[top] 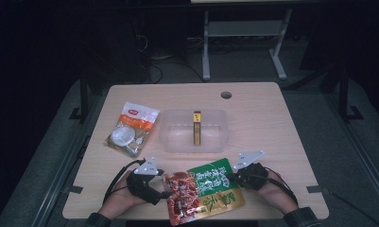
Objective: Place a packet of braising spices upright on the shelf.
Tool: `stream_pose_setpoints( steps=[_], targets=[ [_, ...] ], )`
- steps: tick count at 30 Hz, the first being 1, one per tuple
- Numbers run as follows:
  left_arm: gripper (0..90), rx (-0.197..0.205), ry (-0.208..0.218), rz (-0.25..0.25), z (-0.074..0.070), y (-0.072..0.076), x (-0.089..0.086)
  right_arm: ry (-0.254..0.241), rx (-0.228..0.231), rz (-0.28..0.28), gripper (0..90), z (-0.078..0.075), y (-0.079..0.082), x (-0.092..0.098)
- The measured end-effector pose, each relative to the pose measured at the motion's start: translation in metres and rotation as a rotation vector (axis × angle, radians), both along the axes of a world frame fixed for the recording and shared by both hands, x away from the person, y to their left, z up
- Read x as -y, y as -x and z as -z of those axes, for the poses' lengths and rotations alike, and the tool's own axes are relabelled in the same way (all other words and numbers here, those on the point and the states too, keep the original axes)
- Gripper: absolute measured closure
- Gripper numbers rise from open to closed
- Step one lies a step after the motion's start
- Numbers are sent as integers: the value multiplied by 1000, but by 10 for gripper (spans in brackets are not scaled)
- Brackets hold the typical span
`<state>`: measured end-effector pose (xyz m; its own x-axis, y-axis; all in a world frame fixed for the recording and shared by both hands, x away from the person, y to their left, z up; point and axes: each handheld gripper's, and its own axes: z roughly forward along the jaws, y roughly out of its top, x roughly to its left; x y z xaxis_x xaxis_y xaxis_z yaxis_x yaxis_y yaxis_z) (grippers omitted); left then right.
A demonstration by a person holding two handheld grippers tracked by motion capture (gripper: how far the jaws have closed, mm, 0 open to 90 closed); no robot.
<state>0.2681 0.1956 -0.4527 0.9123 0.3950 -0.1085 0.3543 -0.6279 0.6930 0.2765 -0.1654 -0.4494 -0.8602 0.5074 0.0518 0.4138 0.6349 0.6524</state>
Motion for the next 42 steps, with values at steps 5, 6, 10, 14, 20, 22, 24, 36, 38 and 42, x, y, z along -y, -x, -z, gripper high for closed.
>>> stream_pose_setpoints(
  steps=[5,6,10,14,20,22,24,36,38,42],
  targets=[
    [142,8,9,35,0,-3,12,-61,23,58,677,-7,2,12],
    [142,5,12,40,0,-4,15,-61,16,66,626,-7,3,13],
    [142,14,10,67,-2,-9,29,-70,-16,92,461,-5,9,16],
    [139,16,-8,95,1,-16,43,-56,-1,116,372,-4,18,19],
    [139,-4,-18,120,11,-25,54,-62,12,147,343,-4,27,27],
    [134,-7,-32,122,14,-27,56,-64,14,146,342,-4,27,29],
    [132,-7,-21,120,14,-28,57,-66,14,150,341,-4,27,30],
    [132,12,-12,159,18,-32,67,-65,22,204,342,-4,42,44],
    [144,15,-17,166,18,-31,68,-66,27,208,342,-4,44,45],
    [233,25,-22,169,16,-27,68,-62,27,212,344,-4,45,47]
  ],
)
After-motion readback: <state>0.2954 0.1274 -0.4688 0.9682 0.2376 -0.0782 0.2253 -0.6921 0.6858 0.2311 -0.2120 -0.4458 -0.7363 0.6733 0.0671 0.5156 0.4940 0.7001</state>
